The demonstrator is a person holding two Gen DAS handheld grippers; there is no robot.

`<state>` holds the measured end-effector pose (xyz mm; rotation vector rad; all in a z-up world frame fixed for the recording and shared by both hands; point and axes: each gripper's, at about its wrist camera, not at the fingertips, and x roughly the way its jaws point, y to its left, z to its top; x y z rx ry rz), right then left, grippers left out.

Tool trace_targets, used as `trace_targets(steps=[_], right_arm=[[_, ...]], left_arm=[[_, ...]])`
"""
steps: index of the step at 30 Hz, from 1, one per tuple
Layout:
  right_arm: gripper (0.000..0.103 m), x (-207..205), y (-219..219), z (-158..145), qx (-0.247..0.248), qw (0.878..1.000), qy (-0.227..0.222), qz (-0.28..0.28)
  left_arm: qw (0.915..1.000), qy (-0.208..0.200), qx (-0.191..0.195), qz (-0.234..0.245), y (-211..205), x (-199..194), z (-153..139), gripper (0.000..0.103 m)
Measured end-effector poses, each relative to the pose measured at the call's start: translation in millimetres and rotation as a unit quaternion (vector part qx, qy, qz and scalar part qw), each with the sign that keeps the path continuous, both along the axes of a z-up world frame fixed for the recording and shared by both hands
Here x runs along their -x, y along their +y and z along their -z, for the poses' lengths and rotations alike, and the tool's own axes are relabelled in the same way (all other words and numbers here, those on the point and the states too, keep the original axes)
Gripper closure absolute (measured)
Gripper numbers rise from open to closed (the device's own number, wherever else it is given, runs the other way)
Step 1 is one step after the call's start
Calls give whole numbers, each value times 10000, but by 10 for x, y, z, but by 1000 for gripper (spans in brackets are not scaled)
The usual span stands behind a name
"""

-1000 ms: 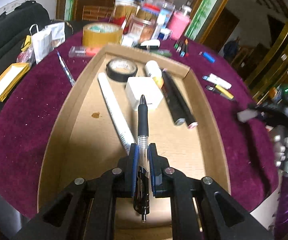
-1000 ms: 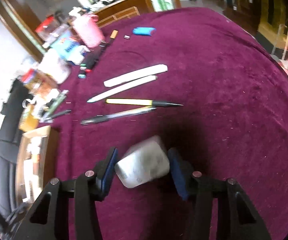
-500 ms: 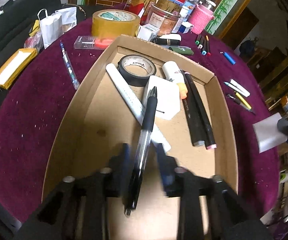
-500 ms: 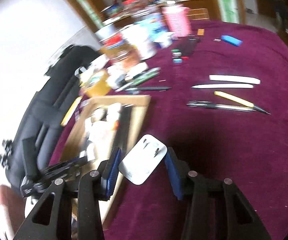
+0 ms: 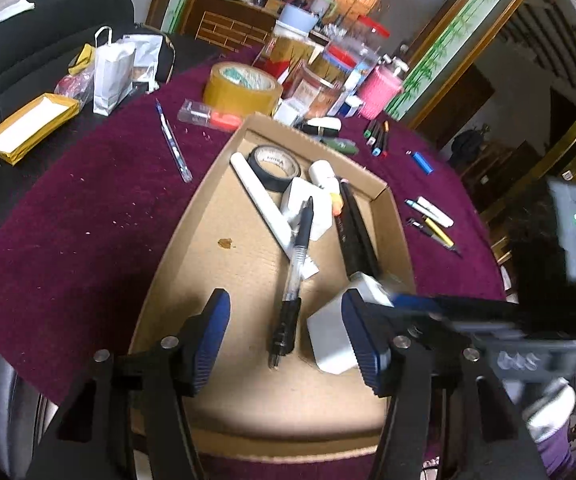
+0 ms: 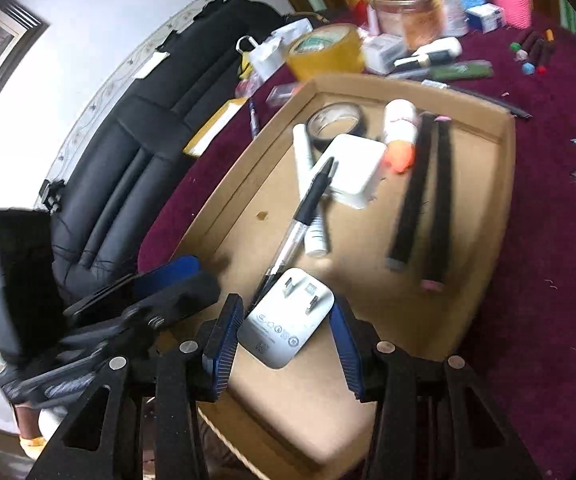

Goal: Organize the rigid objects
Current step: 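Lower the pen into the box with the left tool while the right tool drops the charger in, then move both tools back over the pens on the table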

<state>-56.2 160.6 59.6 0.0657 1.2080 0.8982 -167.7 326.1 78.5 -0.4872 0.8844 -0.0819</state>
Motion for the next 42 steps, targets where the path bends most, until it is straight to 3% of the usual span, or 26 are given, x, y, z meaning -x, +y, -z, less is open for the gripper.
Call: trace_targets(steps=[4, 7, 13, 18, 22, 25, 32, 33, 37, 39, 42], right_arm=[[56, -104, 71, 28, -71, 10000, 8, -55], [61, -158, 105, 13, 213, 9995, -241, 46], [61, -330, -2, 156, 453, 9979, -173, 423], [47, -324, -104, -17, 534, 9950, -561, 636], [45, -291, -175, -230, 274, 9930, -766, 862], [45, -265, -18, -246, 105, 9959, -624, 650], [45, -365, 547, 37, 399, 9982, -82, 444], [44, -372, 614, 44, 345, 9987, -19, 384], [43, -383, 783, -10, -861, 9929, 779, -272], [43, -377, 704, -133, -1094, 9916, 627, -299], [43, -421, 417, -256, -966, 9949, 273, -52]], left_arm=[[9997, -196, 114, 34, 37, 96, -75, 45], [9995, -285, 127, -13, 65, 135, -88, 44], [9991, -244, 341, -62, 127, 186, -3, 42], [9990, -237, 371, -105, 164, 221, 30, 42], [9987, -282, 394, -164, 206, 246, 31, 41], [9983, -337, 421, -242, 247, 278, 29, 41], [9975, -393, 460, -378, 355, 371, 2, 41], [9974, -396, 458, -395, 361, 380, -6, 41], [9972, -428, 442, -433, 385, 413, -40, 39], [9970, -452, 452, -442, 387, 423, -50, 36], [9968, -482, 472, -433, 376, 411, -65, 34]])
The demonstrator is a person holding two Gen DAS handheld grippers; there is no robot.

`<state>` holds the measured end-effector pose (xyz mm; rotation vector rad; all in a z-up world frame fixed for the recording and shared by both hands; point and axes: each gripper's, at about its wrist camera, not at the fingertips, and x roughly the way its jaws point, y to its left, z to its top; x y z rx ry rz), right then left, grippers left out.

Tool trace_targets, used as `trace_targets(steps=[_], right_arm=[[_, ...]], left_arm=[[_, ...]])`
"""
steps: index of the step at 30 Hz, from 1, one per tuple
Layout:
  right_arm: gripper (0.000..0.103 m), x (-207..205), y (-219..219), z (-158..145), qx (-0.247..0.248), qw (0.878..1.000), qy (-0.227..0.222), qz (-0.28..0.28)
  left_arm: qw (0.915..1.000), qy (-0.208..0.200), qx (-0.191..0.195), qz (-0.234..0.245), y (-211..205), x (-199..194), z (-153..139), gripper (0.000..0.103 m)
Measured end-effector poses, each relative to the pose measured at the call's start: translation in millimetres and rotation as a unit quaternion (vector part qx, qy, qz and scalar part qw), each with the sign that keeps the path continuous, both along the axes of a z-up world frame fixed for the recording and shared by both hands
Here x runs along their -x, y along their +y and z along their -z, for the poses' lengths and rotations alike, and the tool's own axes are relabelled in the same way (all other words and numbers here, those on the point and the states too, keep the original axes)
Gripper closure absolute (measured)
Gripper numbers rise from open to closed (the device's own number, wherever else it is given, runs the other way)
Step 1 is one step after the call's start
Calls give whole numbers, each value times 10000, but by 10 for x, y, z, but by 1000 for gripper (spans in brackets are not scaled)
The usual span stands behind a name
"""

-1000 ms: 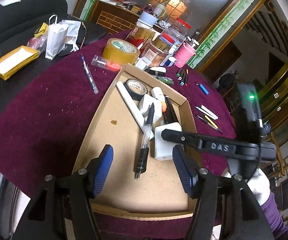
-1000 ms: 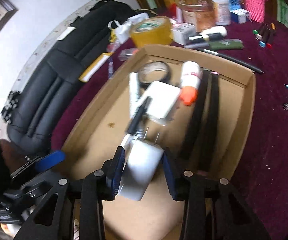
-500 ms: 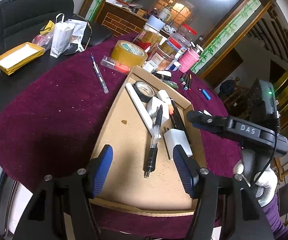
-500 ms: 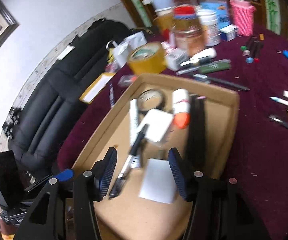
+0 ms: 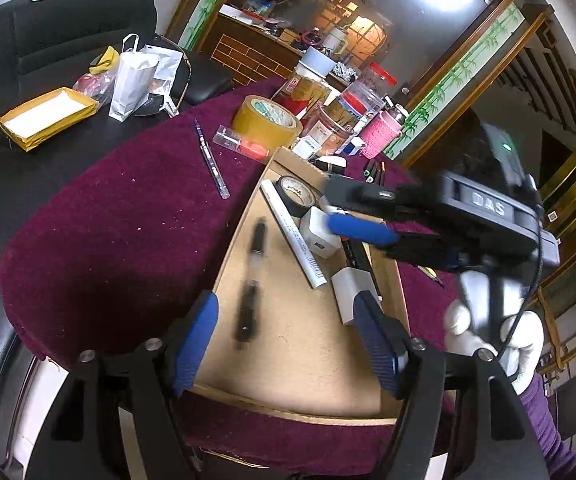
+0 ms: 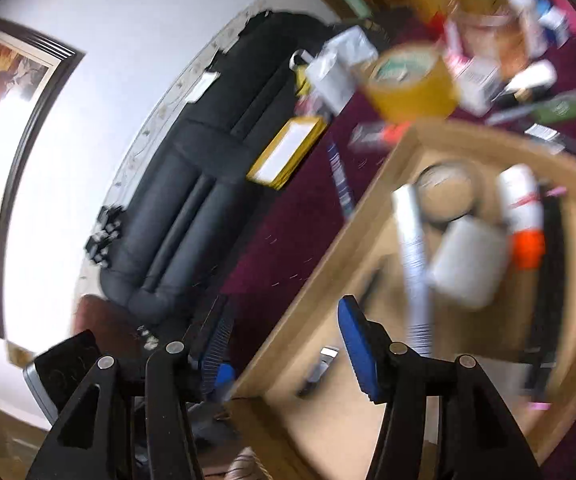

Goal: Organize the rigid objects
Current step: 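Move both tools back over the pens on the table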

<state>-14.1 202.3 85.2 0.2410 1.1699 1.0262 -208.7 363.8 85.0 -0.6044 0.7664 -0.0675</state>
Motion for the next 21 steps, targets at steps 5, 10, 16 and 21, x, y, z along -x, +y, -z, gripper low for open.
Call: trace_targets(steps=[5, 10, 16, 21], right_arm=[[38, -161, -1039, -49, 512, 9906, -572, 1132], [38, -167, -2142, -105, 1350, 9511, -1314, 2447], [0, -24, -3036, -354, 1664, 8876, -2322, 3614], [0, -520, -3665, -188, 1543, 8809, -1411, 4246]], left_arm=[[9993, -102, 126, 345, -164, -89, -34, 28], [9922, -395, 11, 1179, -599, -279, -156, 28], [9732, -336, -559, 2207, -1563, -726, -317, 28], [9609, -355, -865, 2605, -2245, -971, -390, 28]])
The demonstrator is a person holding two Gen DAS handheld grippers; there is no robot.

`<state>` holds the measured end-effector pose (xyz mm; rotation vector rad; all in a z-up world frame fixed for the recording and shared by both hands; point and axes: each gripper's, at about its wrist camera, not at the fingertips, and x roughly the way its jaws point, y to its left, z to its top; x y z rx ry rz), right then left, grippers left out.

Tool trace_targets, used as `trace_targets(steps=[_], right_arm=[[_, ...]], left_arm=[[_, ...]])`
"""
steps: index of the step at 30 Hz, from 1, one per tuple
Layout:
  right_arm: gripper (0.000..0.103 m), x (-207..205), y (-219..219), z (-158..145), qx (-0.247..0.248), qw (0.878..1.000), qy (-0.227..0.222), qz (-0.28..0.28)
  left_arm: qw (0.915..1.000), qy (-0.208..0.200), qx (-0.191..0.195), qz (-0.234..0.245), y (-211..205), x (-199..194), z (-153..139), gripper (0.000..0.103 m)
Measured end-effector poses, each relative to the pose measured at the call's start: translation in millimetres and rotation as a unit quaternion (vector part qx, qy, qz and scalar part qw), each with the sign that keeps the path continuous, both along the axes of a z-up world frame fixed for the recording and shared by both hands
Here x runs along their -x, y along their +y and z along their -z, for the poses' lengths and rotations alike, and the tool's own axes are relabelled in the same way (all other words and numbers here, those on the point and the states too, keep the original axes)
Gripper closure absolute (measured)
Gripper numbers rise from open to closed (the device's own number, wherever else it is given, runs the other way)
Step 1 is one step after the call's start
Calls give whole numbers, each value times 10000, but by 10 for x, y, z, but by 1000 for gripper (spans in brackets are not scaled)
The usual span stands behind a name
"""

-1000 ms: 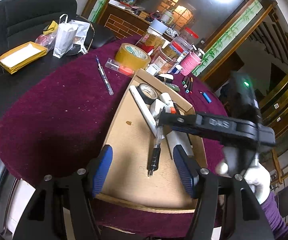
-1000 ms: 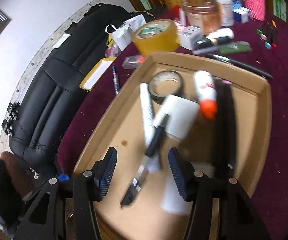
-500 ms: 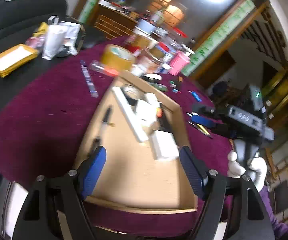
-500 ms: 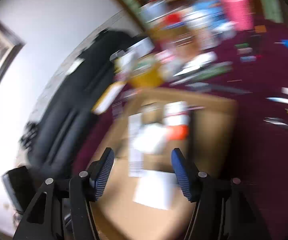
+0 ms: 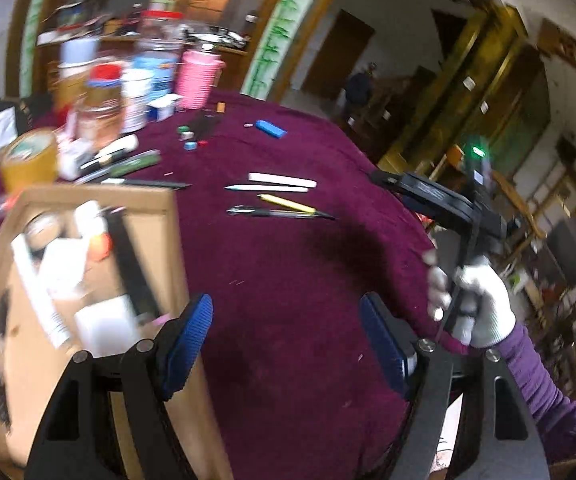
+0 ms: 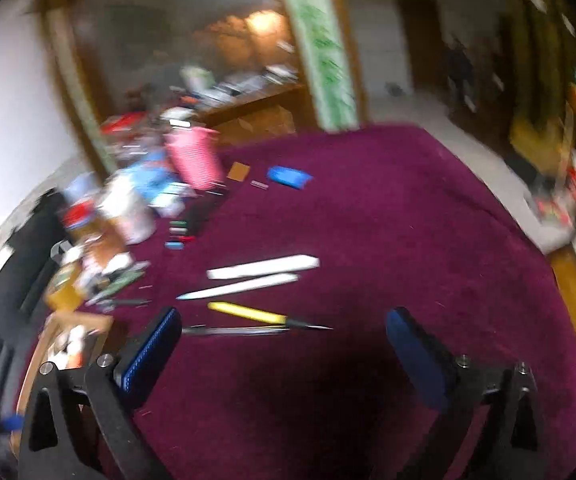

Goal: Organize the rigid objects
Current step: 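Move both tools back over the pens on the table, then grasp a black gel pen with the left tool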

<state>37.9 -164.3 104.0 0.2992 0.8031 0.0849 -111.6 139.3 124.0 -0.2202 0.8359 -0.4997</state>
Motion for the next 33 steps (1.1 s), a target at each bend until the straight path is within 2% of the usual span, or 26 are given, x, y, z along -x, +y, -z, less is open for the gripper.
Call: trace_targets(steps=[3, 6, 10, 12, 16, 21, 25, 27, 28, 30, 32, 33], right_arm=[[0, -332, -202, 121, -204, 9993, 243, 202], [1, -507, -340, 220, -200, 9991, 178, 315], [1, -474, -491, 404, -487, 9980, -55, 404], [1, -488, -574, 489, -588, 9971, 68, 473], [1, -456, -752, 456, -805, 9948, -49, 622], [1, -462, -752, 426, -838, 9945, -111, 623], [1, -504, -750, 492, -852, 9944, 42, 618], [1, -505, -769, 514, -872, 9942, 69, 627], [1, -503, -771, 519, -867, 9942, 78, 628], [1, -507, -764, 525, -857, 9943, 102, 622], [1, -515, -753, 536, -841, 9945, 137, 607], [1, -523, -744, 542, -832, 9946, 159, 600]], left_arm=[[9997, 154, -119, 123, -315, -255, 54, 28], [9985, 401, -334, 179, -586, -532, 134, 28], [9959, 638, -521, 369, -913, -988, 240, 28], [9944, 723, -660, 388, -1029, -1195, 301, 28], [9915, 647, -1038, 437, -1275, -1631, 380, 28], [9886, 565, -1256, 616, -1616, -2202, 537, 28], [9800, 572, -1688, 891, -1922, -2615, 738, 28], [9742, 636, -1962, 918, -2001, -2736, 869, 28], [9715, 453, -2127, 939, -2028, -2725, 867, 27], [9592, 506, -2517, 1181, -2092, -2622, 893, 27], [9532, 696, -2576, 1419, -2084, -2425, 911, 35], [9520, 534, -2633, 1469, -2062, -2259, 870, 40]])
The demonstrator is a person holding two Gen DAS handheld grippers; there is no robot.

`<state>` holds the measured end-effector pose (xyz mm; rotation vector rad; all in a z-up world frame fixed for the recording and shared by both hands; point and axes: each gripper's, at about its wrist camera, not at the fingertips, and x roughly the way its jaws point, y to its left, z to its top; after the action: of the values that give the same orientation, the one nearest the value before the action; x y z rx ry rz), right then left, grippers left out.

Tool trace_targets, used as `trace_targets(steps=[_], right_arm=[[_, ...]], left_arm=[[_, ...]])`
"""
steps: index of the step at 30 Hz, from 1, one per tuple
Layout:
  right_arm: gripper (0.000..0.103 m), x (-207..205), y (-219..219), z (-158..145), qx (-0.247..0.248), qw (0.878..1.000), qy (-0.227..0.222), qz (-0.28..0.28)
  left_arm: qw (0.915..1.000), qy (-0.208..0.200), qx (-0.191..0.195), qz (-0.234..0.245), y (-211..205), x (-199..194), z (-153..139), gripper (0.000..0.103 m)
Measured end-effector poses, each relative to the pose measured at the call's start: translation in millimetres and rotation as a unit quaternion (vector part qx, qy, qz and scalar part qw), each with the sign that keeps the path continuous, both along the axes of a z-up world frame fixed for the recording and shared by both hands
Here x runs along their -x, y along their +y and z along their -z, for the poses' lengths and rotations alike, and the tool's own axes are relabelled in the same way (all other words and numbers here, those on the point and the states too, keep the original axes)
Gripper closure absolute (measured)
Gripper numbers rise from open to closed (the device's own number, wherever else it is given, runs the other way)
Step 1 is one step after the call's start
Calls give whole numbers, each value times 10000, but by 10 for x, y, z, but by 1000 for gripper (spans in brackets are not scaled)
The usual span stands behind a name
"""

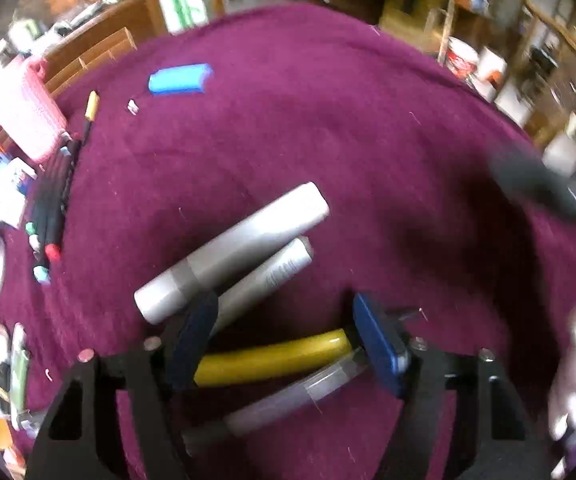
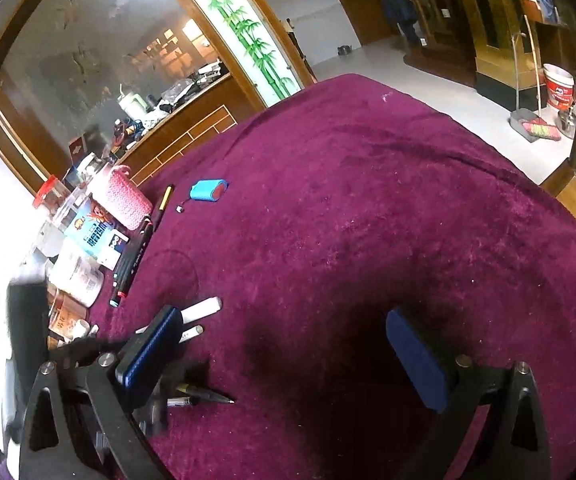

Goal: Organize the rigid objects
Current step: 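Grasp a black gel pen with the left tool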

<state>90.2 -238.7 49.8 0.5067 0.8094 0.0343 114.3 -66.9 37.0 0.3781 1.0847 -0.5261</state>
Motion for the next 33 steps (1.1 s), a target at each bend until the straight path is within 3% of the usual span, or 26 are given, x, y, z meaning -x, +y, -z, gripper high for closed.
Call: trace_targets(steps=[1, 2, 5, 7, 10, 12, 15, 19, 22, 27, 30, 31, 33], right_arm=[[1, -3, 9, 8, 8, 10000, 26, -11], [1, -3, 16, 15, 13, 10000, 43, -20], [1, 4, 25, 32, 35, 10000, 77, -21], [1, 14, 16, 45, -1, 9999, 99, -19], [1, 23, -4, 49, -76, 9999, 107, -27], [1, 28, 3, 40, -61, 9999, 95, -42], [1, 17, 31, 53, -80, 9998, 135, -103], [1, 10, 51, 70, -115, 9996, 182, -157], [1, 15, 53, 73, -137, 9996, 187, -162], [1, 10, 116, 78, -95, 9994, 221, -266], [1, 19, 178, 81, 18, 9992, 223, -345], [1, 13, 187, 76, 52, 9991, 221, -351], [1, 13, 203, 79, 104, 9991, 224, -357]], left_arm=[[9998, 167, 132, 62, 51, 135, -28, 55], [9987, 413, 301, 78, 105, 225, -35, 63], [9933, 970, 540, 335, 202, 605, 4, 63], [9946, 848, 361, 475, 216, 860, 3, 63], [9889, 1151, 846, 399, 359, 1085, -91, 63], [9878, 1035, 1160, 72, 529, 1157, -227, 60], [9841, 698, 1402, -835, 882, 1155, -367, 45], [9673, 747, 1587, -1835, 1272, 1127, -303, 44], [9578, 775, 1554, -2289, 1477, 1194, -227, 44], [9450, 865, 1752, -2621, 1514, 1244, -147, 44], [9512, 659, 1691, -2497, 1348, 1105, -167, 39], [9549, 600, 1594, -2433, 1266, 1037, -153, 30], [9636, 665, 1210, -2289, 1079, 873, 0, 26]])
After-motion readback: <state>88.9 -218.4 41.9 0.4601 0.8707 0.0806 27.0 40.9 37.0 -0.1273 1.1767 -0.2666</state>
